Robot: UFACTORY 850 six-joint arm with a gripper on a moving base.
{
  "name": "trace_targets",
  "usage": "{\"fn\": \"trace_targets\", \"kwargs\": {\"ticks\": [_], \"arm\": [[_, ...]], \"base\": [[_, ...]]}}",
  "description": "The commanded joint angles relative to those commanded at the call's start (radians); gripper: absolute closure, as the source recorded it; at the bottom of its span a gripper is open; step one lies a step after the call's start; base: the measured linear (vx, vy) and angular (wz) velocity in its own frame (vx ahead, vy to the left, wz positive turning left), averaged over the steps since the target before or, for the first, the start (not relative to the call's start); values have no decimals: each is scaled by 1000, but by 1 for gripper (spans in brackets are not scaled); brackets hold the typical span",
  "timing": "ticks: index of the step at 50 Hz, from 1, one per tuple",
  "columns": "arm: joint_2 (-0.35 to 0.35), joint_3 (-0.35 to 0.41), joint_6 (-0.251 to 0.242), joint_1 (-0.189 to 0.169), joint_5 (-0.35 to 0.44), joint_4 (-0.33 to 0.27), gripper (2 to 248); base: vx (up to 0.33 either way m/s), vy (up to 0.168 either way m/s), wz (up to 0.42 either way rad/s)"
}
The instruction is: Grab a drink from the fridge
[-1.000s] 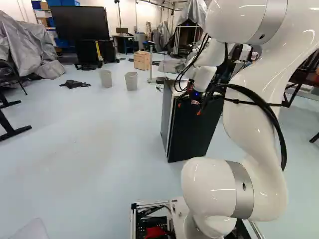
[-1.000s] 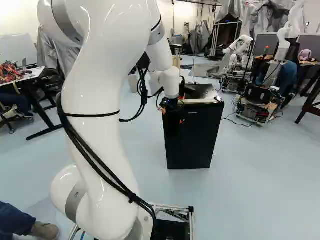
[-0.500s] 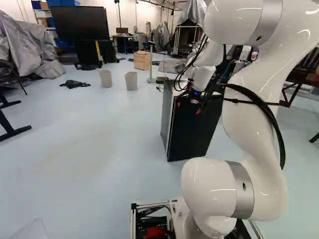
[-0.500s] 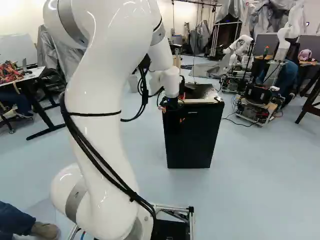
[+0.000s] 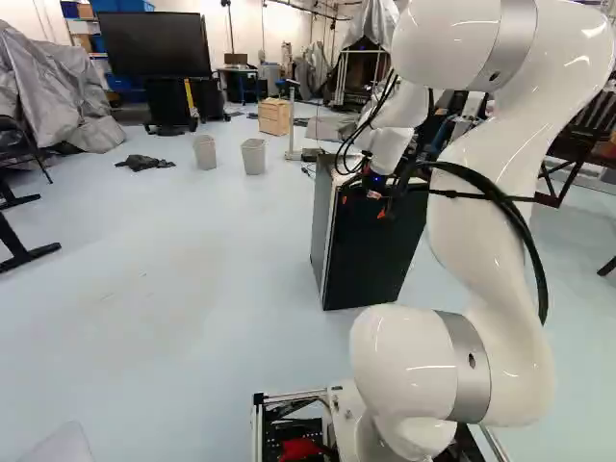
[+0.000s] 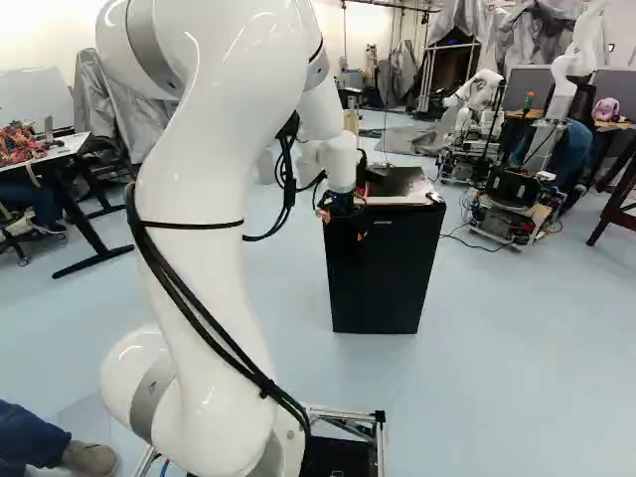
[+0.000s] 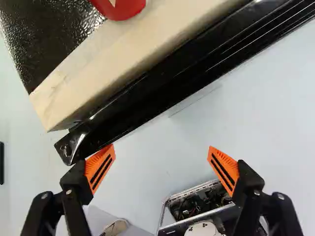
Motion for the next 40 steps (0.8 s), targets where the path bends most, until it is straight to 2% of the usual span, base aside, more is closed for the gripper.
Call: {"fn": "trace_targets", "kwargs": {"ticks": [25,40], "arm": [[-12,-16,0,3,0,0,3],[33,45,0,7,0,0,3]], "base": [[0,0,0],[0,0,0]]}}
